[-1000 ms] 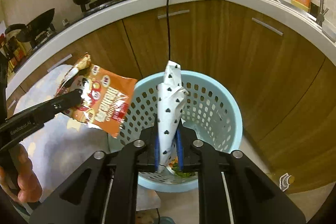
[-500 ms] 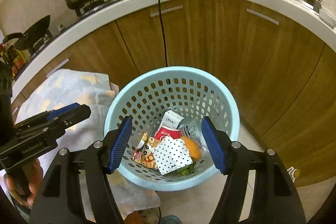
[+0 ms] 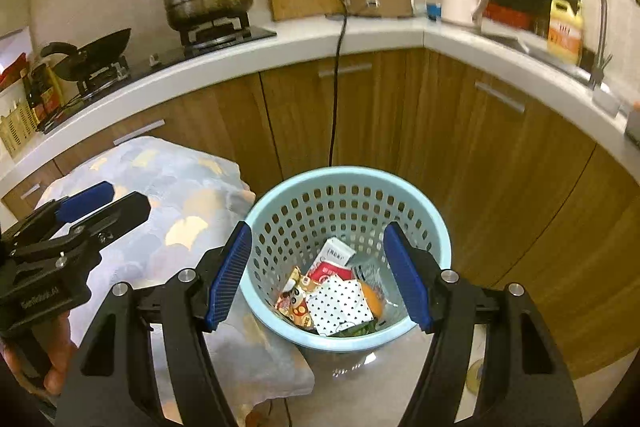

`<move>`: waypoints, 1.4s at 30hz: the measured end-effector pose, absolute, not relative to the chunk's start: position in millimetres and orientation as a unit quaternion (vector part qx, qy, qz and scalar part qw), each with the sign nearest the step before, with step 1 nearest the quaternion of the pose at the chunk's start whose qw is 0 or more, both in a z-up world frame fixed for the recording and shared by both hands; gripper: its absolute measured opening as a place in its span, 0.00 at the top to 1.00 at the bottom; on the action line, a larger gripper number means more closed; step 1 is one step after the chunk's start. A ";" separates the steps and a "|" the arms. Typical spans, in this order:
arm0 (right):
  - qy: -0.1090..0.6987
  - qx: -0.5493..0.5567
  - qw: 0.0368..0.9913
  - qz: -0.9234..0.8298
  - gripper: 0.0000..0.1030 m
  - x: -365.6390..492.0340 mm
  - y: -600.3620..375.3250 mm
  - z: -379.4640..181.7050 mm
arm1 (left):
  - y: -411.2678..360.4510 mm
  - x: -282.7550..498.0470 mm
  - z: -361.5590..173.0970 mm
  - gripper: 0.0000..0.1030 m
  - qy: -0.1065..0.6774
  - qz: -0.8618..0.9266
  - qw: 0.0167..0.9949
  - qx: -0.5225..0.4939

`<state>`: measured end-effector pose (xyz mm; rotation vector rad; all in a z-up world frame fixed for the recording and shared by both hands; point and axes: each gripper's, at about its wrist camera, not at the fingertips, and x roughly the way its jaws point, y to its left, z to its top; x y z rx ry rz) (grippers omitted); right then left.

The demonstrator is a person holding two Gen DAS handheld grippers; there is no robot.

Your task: Collect trash

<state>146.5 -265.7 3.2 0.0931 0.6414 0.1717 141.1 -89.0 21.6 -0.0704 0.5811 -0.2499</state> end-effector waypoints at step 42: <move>0.203 0.035 0.978 -0.015 0.26 86.5 -225.6 14.4 | -35.6 88.2 6.2 0.15 0.202 0.010 0.979 -0.010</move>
